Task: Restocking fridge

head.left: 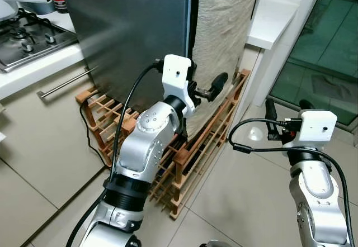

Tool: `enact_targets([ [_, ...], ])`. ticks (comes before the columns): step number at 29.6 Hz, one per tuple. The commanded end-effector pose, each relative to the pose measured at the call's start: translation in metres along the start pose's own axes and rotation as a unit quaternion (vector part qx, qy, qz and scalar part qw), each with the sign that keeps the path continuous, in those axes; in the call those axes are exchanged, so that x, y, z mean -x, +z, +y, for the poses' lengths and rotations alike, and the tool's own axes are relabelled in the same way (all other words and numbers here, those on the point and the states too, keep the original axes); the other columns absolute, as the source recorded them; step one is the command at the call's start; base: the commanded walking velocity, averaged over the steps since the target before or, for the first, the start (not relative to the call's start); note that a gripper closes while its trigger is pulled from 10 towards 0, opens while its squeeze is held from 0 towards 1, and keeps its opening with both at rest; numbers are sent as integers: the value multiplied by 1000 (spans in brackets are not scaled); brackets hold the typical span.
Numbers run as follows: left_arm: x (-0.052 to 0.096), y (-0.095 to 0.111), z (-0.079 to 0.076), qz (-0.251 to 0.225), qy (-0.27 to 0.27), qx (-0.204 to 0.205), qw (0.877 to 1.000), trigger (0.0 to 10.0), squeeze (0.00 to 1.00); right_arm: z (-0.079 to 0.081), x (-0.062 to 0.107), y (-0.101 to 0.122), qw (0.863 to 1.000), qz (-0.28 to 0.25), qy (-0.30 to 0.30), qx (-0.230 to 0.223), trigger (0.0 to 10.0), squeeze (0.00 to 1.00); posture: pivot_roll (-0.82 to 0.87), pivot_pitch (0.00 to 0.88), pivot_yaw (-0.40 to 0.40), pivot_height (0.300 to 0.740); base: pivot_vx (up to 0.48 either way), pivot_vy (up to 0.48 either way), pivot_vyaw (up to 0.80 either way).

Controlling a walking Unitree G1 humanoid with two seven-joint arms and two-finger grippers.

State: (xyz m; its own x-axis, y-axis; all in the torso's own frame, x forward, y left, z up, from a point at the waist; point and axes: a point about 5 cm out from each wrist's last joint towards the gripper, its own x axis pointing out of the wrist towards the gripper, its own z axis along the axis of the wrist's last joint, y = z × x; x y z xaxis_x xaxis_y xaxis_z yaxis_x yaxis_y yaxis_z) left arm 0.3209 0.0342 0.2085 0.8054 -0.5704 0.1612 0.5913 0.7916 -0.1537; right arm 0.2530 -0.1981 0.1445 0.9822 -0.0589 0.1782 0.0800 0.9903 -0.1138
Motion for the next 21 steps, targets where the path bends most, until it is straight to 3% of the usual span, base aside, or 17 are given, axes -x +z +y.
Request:
enact_targets([
  [1,-3,7,1,-15,6,-7,1000,10000,0,-2,1,1,1000,1,-2,2,10000,75,-192,2,8,740,0,0,0],
  [7,-2,1,11,0,34,17,999,10000,0,-3,1,0,1000,7,1,6,10000,75,-185,14,0,740,0,0,0],
  [21,-11,-5,0,8,6,18,1000,10000,0,0,1,-1,1000,10,9,5,10000,75,-187,28,-2,740,0,0,0],
])
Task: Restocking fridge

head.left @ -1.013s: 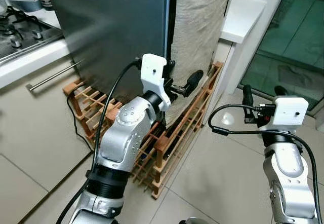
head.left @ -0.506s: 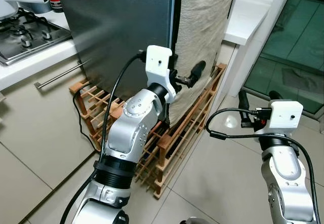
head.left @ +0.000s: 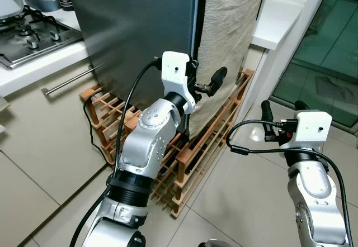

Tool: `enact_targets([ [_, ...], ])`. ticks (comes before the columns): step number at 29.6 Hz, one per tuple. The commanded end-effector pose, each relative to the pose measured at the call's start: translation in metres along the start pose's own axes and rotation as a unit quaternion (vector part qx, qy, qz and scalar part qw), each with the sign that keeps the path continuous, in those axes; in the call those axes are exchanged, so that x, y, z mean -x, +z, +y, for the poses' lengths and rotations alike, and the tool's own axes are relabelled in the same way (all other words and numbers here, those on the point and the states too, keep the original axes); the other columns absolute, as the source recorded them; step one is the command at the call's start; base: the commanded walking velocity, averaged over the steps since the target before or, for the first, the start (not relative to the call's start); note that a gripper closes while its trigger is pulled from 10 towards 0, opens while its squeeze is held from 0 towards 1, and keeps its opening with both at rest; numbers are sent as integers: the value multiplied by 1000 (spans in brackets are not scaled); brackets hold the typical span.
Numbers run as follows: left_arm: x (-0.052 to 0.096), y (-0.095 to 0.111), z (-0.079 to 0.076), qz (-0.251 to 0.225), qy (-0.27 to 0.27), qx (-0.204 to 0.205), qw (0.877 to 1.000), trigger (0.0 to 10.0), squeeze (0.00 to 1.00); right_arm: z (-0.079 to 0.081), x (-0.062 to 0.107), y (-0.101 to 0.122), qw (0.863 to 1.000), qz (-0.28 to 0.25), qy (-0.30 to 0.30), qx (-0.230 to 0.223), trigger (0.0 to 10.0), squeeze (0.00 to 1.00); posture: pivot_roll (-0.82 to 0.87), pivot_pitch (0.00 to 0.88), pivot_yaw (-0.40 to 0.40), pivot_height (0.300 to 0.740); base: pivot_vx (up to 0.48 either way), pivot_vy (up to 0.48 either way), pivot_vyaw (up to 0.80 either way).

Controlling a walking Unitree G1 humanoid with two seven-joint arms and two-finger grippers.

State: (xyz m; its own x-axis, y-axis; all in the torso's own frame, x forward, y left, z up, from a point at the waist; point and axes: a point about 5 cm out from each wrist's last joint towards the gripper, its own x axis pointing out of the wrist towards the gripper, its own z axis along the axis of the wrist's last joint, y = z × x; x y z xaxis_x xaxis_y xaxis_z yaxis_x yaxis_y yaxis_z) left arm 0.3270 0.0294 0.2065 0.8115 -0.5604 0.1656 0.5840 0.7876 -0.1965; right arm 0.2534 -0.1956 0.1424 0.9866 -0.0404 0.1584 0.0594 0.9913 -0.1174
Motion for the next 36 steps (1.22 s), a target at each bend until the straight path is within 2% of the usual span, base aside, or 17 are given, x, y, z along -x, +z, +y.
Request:
enact_targets([
  [1,-5,-3,-2,13,-4,-4,1000,10000,0,-2,1,1,1000,2,-2,5,10000,78,-187,28,-2,740,0,0,0],
  [9,-11,-19,-9,49,-25,-15,998,10000,0,-2,1,1,1000,3,-2,3,10000,78,-192,30,-1,740,0,0,0],
  [12,-10,-18,-8,47,-24,-18,998,10000,0,-1,2,2,1000,0,-2,1,10000,78,-196,31,7,740,0,0,0],
  [13,-1,-14,3,38,-10,-13,999,10000,0,-1,2,4,1000,-2,-7,4,10000,86,-200,30,16,740,0,0,0],
  [16,15,-7,18,17,9,-7,1000,10000,0,-2,3,6,1000,-4,-10,6,10000,86,-199,29,19,740,0,0,-656],
  [19,26,-3,26,4,21,-11,1000,10000,0,-3,4,6,1000,-6,-11,12,10000,90,-198,28,21,740,0,0,-725],
  [21,52,6,40,-37,53,-13,998,10000,0,-3,7,6,1000,-5,-9,12,10000,86,-179,24,17,740,0,0,-731],
  [22,52,6,40,-37,53,-13,998,10000,0,-3,7,6,1000,-5,-9,12,10000,86,-179,24,17,740,0,0,-731],
  [23,74,10,48,-60,78,-28,995,10000,0,-3,9,4,1000,-3,-7,11,10000,90,-166,22,13,740,0,0,-725],
  [24,86,7,50,-57,95,-41,993,10000,0,-2,10,3,1000,-1,-4,9,10000,90,-148,16,6,740,0,0,-731],
  [25,86,7,50,-57,95,-41,993,10000,0,-2,10,3,1000,-1,-4,9,10000,90,-148,16,6,740,0,0,-731],
  [27,97,1,53,-45,115,-45,991,10000,0,1,10,2,1000,-1,-1,4,10000,90,-133,8,-1,740,0,0,-728],
  [30,101,0,57,-49,126,-57,989,10000,0,2,9,2,1000,-3,-1,-6,10000,86,-123,0,-6,740,0,0,-700],
  [34,111,-8,74,-32,168,-60,983,10000,0,2,9,-1,1000,5,-9,-21,10000,82,-118,0,-10,740,0,0,-692],
  [36,110,-11,79,-20,178,-56,982,10000,0,1,9,-4,1000,11,-14,-26,10000,82,-118,0,-10,740,0,0,-694],
])
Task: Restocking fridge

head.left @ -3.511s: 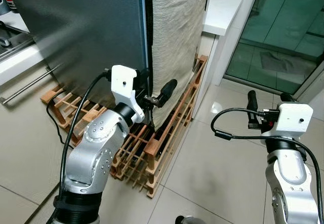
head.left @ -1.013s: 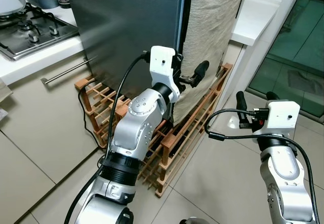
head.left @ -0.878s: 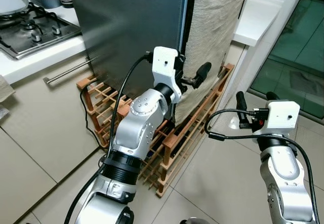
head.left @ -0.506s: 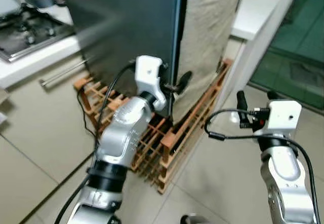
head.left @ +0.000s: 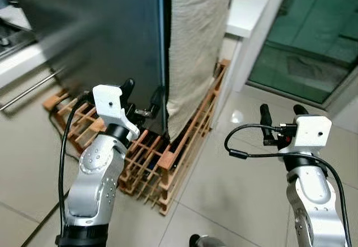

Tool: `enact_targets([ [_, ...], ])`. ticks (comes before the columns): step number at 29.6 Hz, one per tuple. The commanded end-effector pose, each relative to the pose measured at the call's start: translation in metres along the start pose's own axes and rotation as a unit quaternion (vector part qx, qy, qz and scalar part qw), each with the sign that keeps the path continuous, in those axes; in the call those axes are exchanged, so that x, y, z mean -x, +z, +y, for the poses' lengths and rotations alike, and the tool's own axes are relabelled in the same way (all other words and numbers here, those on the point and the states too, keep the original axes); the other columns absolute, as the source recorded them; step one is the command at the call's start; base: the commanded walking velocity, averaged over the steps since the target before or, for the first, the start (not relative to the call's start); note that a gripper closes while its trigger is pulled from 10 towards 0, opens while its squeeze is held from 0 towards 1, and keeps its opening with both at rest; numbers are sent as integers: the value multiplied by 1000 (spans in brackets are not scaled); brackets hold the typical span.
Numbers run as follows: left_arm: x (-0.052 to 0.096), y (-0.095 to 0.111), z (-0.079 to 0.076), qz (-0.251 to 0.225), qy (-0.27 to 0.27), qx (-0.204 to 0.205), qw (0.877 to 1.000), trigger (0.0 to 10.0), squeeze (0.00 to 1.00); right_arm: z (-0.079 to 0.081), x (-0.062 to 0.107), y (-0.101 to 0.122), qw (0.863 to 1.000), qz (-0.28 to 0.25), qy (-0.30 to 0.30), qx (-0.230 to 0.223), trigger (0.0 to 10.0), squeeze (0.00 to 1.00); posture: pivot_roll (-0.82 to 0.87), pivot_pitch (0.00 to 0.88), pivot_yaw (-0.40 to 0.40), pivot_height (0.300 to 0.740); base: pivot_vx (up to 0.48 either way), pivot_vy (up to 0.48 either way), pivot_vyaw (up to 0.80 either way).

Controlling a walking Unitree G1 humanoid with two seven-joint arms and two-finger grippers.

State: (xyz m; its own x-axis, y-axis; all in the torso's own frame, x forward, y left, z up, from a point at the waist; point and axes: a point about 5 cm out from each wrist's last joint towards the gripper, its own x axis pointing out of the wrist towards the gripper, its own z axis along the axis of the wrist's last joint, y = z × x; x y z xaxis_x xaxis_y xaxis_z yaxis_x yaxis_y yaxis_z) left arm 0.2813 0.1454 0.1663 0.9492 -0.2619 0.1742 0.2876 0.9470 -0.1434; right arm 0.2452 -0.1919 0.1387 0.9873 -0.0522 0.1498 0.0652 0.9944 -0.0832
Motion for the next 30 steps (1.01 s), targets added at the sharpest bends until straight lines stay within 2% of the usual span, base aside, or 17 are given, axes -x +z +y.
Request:
enact_targets([
  [1,-3,-4,6,20,17,-11,1000,10000,0,-3,-1,-3,1000,8,-10,-11,10000,78,-118,0,-10,740,0,0,-694],
  [6,-11,-3,1,19,3,-28,999,10000,0,-3,-6,-2,1000,5,-11,-12,10000,82,-123,0,-5,740,0,0,-699],
  [17,-19,-2,-4,15,-4,-25,1000,10000,0,-1,-10,-3,1000,3,-5,-5,10000,78,-125,0,-3,740,0,0,-703],
  [21,-19,-1,-3,13,-1,-22,1000,10000,0,-1,-15,-1,1000,-8,-4,0,10000,59,-126,0,-2,740,0,0,-147],
  [28,-9,1,18,20,11,-45,999,10000,0,-1,-16,0,1000,-11,-2,7,10000,59,-114,0,-7,740,0,0,0],
  [30,4,8,27,6,18,-58,998,10000,0,-6,-7,5,1000,-24,-16,5,10000,59,-103,0,-14,740,0,0,0],
])
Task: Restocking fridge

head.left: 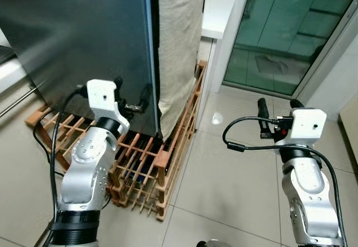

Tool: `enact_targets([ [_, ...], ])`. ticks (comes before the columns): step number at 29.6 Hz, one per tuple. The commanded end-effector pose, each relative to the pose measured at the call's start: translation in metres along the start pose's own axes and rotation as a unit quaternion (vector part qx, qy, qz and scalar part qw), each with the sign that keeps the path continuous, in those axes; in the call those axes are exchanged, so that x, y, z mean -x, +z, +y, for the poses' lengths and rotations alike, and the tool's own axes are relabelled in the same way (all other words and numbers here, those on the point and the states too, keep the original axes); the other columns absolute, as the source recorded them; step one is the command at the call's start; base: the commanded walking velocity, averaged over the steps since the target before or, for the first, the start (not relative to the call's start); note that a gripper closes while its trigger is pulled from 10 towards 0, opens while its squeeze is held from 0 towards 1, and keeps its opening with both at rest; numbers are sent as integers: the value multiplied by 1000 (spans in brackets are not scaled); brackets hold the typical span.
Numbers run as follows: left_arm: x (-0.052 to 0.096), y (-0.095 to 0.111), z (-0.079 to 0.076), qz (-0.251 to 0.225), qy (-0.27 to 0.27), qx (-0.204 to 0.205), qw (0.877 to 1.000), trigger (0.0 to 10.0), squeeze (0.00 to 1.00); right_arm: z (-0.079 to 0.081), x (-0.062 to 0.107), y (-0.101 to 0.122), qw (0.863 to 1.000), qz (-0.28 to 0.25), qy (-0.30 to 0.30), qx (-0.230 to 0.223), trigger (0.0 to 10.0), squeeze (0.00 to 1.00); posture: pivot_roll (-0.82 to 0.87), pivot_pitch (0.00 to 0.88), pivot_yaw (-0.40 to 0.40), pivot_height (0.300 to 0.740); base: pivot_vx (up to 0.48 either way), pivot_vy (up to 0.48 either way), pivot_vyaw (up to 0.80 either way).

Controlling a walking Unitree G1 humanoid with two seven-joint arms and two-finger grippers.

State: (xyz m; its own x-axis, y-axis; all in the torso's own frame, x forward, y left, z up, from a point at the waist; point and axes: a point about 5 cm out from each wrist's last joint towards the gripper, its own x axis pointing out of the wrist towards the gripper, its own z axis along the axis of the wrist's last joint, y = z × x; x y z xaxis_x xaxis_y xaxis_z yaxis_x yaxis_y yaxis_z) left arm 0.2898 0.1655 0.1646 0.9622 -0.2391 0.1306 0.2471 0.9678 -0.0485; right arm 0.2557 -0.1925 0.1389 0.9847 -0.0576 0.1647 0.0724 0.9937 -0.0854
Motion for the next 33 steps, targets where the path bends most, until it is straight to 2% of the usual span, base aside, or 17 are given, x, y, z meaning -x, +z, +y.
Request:
enact_targets([
  [1,11,9,8,-22,7,-13,1000,10000,0,-8,7,9,1000,-22,-18,4,10000,59,-103,0,-14,740,0,0,0],
  [4,27,17,10,-42,9,-13,999,10000,0,-11,23,14,999,-34,-20,20,10000,59,-94,0,-17,740,0,0,0],
  [8,42,19,-1,-46,5,0,999,10000,0,-14,36,16,999,-34,-30,30,10000,59,-92,0,-16,740,0,0,0],
  [10,43,19,-5,-48,1,7,999,10000,0,-14,36,16,998,-35,-31,31,10000,59,-92,0,-16,740,0,0,0],
  [11,44,19,-16,-48,-16,14,999,10000,0,-13,35,19,998,-40,-32,32,10000,59,-92,0,-14,740,0,0,0],
  [13,44,20,-19,-51,-23,15,998,10000,0,-12,36,21,998,-43,-32,33,10000,59,-95,0,-14,740,0,0,0],
  [17,49,22,-34,-40,-79,21,996,10000,0,-9,43,29,998,-49,-12,41,10000,59,-95,0,-16,740,0,0,0],
  [20,48,18,-42,-25,-111,15,993,10000,0,-11,42,25,998,-41,-18,42,10000,59,-99,0,-17,740,0,0,0],
  [24,37,16,-54,-14,-139,17,990,10000,0,-13,32,22,998,-38,-27,39,10000,51,-103,0,-18,740,0,0,0],
  [30,27,19,-50,-19,-116,22,993,10000,0,-14,25,20,998,-29,-30,42,10000,59,-114,0,-14,740,0,0,-469],
  [33,15,23,-44,-25,-79,28,996,10000,0,-13,22,19,998,-28,-21,42,10000,59,-116,0,-13,740,0,0,-735],
])
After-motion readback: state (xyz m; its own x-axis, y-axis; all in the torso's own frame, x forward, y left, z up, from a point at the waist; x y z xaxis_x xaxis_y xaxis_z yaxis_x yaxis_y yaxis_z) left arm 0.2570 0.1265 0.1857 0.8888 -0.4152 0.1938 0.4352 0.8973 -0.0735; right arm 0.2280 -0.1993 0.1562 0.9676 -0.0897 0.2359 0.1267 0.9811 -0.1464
